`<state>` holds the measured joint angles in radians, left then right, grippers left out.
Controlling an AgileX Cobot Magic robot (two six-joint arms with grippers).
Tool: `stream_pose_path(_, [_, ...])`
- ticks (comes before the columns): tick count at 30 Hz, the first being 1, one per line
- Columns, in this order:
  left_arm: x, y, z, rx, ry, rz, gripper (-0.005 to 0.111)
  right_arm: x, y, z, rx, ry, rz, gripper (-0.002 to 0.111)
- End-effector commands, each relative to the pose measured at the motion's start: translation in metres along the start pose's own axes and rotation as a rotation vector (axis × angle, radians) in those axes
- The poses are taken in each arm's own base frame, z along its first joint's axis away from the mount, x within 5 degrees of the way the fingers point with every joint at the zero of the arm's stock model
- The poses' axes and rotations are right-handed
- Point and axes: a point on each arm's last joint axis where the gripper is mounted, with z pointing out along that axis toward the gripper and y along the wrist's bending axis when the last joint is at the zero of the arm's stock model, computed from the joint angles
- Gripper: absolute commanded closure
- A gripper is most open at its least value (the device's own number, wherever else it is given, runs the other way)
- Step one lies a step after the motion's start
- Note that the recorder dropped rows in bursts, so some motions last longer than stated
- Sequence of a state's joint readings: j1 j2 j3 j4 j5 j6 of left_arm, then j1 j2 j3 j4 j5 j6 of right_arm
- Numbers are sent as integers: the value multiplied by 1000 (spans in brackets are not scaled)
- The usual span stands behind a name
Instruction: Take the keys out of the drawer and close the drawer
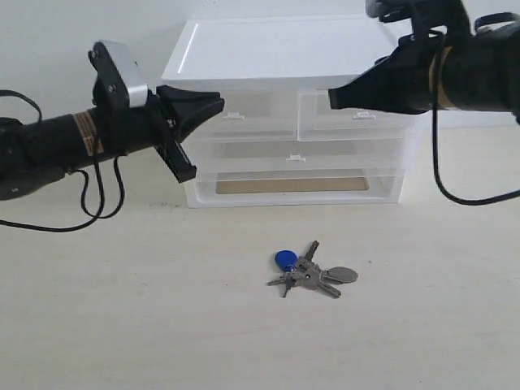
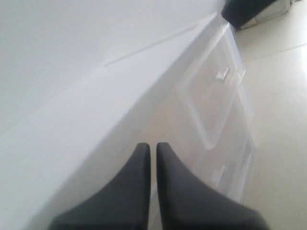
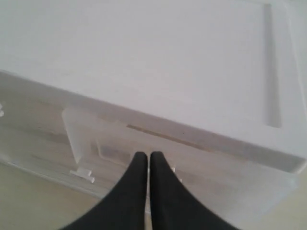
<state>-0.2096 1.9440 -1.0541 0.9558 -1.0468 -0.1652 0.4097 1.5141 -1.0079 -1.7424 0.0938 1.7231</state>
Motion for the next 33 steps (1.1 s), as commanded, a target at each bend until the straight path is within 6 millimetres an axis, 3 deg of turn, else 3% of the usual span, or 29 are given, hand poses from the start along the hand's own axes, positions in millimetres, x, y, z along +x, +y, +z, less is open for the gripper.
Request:
stream_pose_path(1, [-34, -5, -24, -26, 67, 0, 102, -8, -5, -31, 13, -59, 30, 108])
stream_pose_path(7, [-78, -28, -64, -46, 23, -83, 102, -21, -3, -84, -12, -179, 43, 108])
stream_pose_path(13, [-126, -56, -110, -76, -68, -154, 102, -29, 0, -152, -58, -344, 51, 108])
stream_pose_path(18, [-153, -85, -148, -96, -141, -147, 102, -22, 3, -207, -137, -475, 66, 108])
stream_pose_path(22, [-172, -109, -178, -120, -222, -84, 102, -7, 0, -238, -171, -553, 74, 108])
stream_pose_path(25, [-183, -122, -196, -150, -269, -35, 102, 6, -7, -251, -139, -589, 90, 108])
stream_pose_path(27, [-188, -129, -206, -170, -309, -70, 102, 17, -13, -249, -84, -581, 112, 108])
stream_pose_path(33, [-203, -155, -239, -193, -454, -79, 102, 48, -14, -206, 20, -400, 177, 108])
